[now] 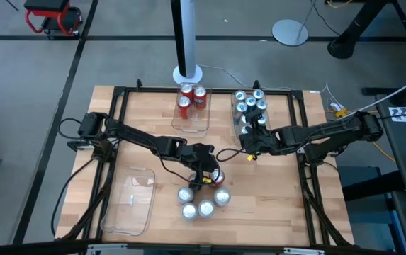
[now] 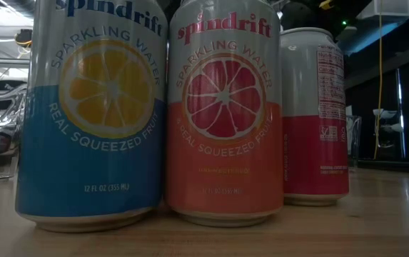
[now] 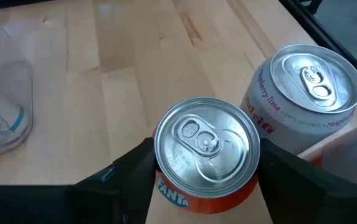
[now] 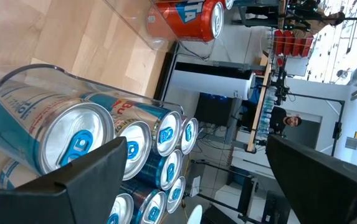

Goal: Sort soda cans
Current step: Put the red soda can into the top center transparent bin

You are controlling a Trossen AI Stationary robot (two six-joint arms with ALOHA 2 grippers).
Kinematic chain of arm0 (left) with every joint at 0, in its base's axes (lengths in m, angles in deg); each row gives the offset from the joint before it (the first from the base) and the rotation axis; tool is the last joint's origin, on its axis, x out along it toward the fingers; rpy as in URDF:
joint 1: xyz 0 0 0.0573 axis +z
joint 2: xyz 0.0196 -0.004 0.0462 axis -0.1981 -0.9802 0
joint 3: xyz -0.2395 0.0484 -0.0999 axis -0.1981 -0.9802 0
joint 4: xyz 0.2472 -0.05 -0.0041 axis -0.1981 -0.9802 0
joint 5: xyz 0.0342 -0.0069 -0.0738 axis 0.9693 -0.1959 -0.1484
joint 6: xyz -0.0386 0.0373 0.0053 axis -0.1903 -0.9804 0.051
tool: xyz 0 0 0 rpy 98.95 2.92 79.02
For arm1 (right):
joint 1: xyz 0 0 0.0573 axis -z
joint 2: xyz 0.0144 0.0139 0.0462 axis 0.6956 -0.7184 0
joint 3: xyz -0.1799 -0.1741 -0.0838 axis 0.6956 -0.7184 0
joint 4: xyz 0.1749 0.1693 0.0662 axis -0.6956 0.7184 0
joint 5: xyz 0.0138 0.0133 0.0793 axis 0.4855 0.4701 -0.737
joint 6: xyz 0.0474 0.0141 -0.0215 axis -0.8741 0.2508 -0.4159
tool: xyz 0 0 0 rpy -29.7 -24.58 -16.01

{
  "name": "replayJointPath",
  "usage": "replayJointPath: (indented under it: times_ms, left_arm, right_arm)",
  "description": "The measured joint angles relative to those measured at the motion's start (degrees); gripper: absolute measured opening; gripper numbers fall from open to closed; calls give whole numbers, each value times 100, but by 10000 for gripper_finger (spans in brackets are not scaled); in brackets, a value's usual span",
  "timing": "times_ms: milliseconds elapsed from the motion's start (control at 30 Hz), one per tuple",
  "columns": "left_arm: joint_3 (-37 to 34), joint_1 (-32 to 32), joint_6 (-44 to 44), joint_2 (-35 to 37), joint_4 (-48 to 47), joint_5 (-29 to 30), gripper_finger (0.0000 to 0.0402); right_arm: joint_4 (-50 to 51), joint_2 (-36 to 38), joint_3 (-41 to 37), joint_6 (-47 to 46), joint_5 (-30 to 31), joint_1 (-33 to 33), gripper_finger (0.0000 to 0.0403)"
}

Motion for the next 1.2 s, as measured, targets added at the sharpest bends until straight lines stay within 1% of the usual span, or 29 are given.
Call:
replayJointPath:
  times_ms: [100,233,667,800,1067,1200]
  left_arm:
    - [-13,-2,10,99,-102,96,231]
    - [-22,27,-6,169,-167,469,232]
    - [-9,579,450,187,-313,640,240]
    - [-9,636,446,187,-276,642,257]
    - [-9,638,470,187,-219,645,314]
    - [-7,634,430,159,-181,643,326]
  right_arm:
    - [4,0,0,0,0,0,380]
    - [9,0,0,0,0,1,380]
    - [11,0,0,2,0,1,380]
    - [9,0,0,2,0,1,380]
    - [-4,0,0,2,0,1,380]
    - [-4,0,0,2,0,1,380]
